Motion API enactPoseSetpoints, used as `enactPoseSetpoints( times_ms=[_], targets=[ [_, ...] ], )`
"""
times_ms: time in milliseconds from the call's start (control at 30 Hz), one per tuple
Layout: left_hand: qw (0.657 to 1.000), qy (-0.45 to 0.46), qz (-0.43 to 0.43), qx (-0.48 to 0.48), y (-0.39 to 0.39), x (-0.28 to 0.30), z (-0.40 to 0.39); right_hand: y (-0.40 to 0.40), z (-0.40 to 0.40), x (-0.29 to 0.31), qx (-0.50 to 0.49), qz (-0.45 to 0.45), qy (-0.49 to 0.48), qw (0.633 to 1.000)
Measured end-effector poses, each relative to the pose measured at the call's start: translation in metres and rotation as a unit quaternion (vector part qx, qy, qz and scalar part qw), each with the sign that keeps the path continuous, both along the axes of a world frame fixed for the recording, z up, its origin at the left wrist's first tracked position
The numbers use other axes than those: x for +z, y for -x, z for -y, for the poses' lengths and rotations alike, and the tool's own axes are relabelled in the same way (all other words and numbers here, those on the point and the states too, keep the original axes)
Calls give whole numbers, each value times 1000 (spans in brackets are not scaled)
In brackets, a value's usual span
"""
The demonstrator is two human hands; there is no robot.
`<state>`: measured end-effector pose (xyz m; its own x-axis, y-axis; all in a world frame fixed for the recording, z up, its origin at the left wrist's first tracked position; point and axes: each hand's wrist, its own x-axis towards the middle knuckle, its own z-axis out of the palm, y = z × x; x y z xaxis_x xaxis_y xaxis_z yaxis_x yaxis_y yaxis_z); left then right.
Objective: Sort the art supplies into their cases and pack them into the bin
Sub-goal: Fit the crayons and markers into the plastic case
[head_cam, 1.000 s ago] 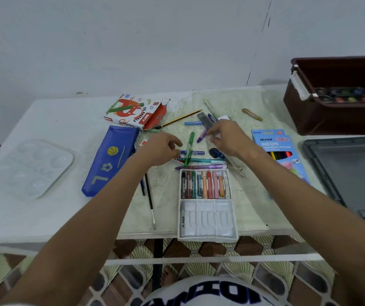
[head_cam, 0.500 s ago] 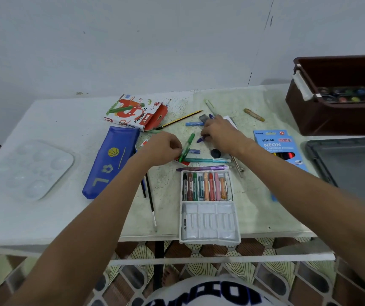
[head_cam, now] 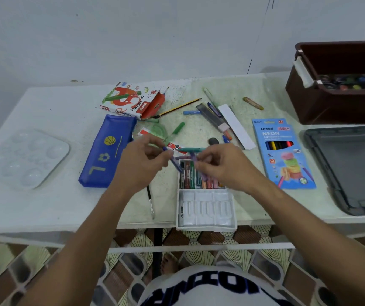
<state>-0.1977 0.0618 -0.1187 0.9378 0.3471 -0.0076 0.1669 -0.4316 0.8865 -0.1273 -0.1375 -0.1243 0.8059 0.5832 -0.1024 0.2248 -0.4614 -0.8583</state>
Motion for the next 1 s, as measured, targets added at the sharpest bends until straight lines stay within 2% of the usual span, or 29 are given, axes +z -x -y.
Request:
enactPoseSetpoints(
  times_ms=[167, 300, 500, 633, 800, 1000],
  targets=[
    [996, 24, -77, -44, 28, -20, 22, 40, 8, -11, -7, -63, 49, 997],
    [992, 0, -111, -56, 36, -29, 32, 56, 4, -16, -40, -94, 55, 993],
    [985, -97, -111, -93, 42, -36, 39, 67, 1, -25, -36, -23, 83, 996],
    [982, -120, -99, -106, 44, -33, 41, 69, 5, -25, -21, 36, 101, 994],
    [971, -151, -101, -154, 51, -31, 38, 73, 10, -32, 52, 85, 130, 986],
    [964, -179, -100, -168, 50, -34, 38, 74, 9, -38, 55, 120, 163, 978]
  ],
)
